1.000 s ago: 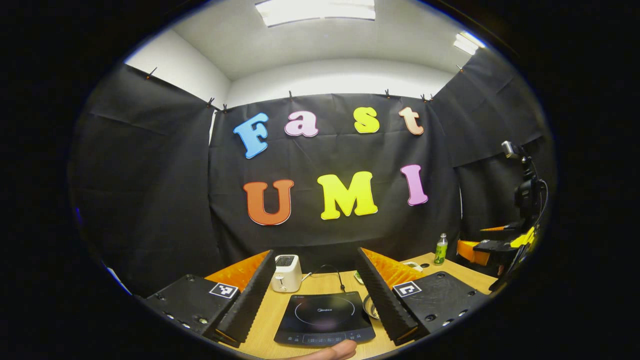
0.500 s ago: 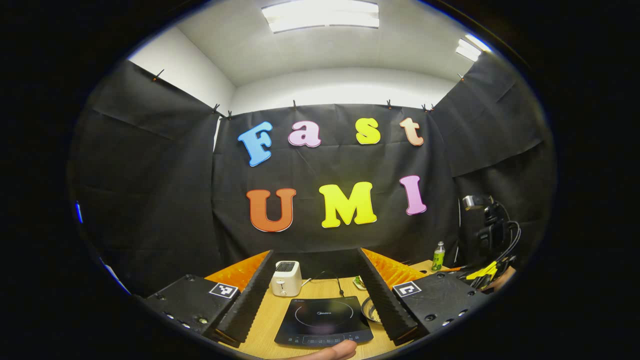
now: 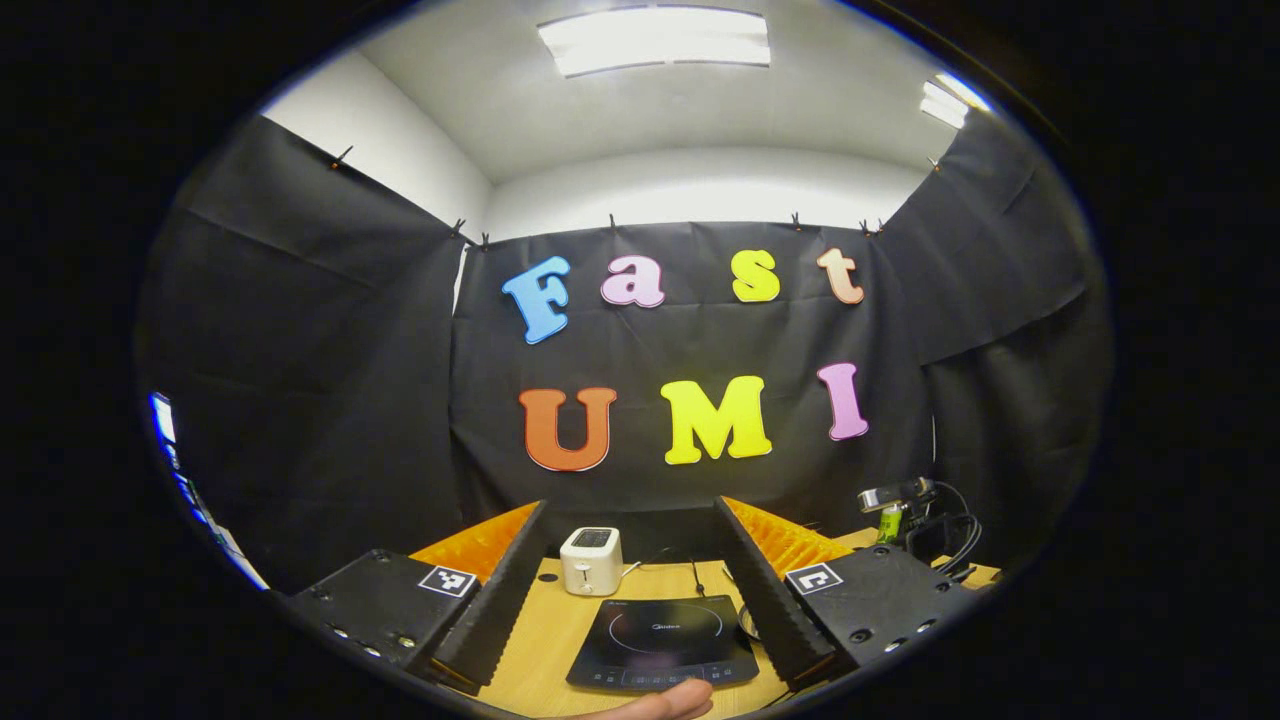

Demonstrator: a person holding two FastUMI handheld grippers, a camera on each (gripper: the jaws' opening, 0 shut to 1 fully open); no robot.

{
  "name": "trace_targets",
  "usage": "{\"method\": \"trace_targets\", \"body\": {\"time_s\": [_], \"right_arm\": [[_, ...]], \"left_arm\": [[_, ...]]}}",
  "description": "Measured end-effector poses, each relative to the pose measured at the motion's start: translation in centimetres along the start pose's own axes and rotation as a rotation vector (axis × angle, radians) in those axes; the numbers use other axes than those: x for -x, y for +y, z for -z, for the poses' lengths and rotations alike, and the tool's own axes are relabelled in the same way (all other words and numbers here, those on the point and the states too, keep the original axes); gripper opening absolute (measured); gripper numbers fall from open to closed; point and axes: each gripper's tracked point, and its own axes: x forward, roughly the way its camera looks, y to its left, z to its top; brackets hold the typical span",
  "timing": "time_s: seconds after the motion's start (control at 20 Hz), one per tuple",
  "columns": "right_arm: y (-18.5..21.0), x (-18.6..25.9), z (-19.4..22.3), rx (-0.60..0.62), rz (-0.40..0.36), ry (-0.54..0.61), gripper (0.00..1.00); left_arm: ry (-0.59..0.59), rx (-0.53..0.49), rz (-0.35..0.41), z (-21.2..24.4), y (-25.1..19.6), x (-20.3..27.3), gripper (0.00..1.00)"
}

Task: First push the handle of the pot to place it horizontally, then grasp the pot with both hands and set it on the induction cooktop.

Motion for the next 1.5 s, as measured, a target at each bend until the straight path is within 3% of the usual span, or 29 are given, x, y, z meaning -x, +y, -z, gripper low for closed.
{"method": "trace_targets", "body": {"time_s": [0.5,0.9,0.95,1.2,1.45,1.5], "right_arm": [[3.3,-2.4,7.4,0.033,-0.104,0.206,0.04],[-0.3,-4.3,9.3,-0.042,-0.064,0.274,0.00],[-0.4,-3.8,9.3,-0.051,-0.078,0.280,0.04],[-1.4,-3.7,9.7,-0.037,-0.075,0.276,0.00],[-2.8,-3.4,10.2,-0.030,-0.065,0.283,0.04],[-3.0,-3.3,10.3,-0.030,-0.068,0.288,0.00]], "left_arm": [[0.014,-0.017,-0.014,0.7,0.8,0.1,0.96],[0.006,-0.010,0.008,0.2,-0.3,0.8,0.96],[0.007,-0.008,0.012,0.2,-0.6,0.8,0.96],[0.016,-0.005,0.033,0.5,-1.6,0.7,0.96],[0.017,-0.008,0.035,0.6,-1.9,0.6,0.96],[0.018,-0.007,0.036,0.5,-1.9,0.7,0.96]]}}
